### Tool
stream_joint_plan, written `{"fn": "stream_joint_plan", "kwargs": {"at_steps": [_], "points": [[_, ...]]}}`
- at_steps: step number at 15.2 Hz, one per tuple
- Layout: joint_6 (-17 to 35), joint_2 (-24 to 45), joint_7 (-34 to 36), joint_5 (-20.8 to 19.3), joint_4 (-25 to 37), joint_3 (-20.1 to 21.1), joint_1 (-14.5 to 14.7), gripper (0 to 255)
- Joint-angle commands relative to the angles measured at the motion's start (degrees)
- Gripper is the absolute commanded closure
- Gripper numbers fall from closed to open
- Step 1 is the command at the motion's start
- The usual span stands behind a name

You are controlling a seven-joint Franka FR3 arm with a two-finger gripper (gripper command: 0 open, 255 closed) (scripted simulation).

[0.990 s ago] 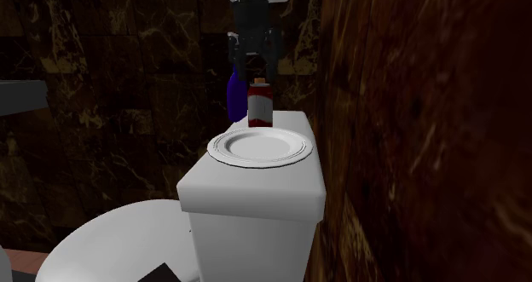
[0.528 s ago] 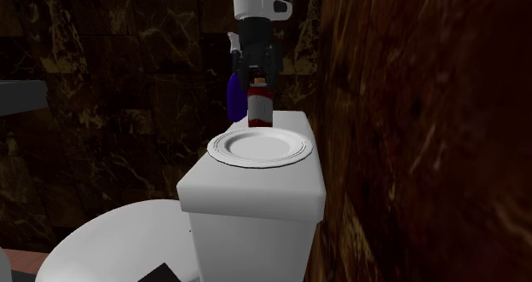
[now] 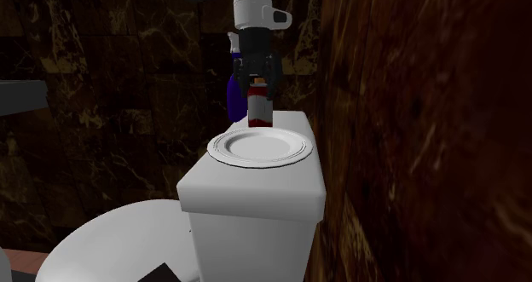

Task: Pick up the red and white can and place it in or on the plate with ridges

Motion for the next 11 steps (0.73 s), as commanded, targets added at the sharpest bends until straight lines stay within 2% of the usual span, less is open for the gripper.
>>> {"fn": "stream_joint_plan", "kwargs": {"at_steps": [1,2,3,11], "points": [[0.02,0.0,0.0,0.0,-0.02,0.0,0.0,0],[0.01,0.0,0.0,0.0,-0.01,0.0,0.0,0],[0.01,0.0,0.0,0.0,-0.01,0.0,0.0,255],[0.0,-0.01,-0.01,0.0,0.0,0.0,0.0,255]]}}
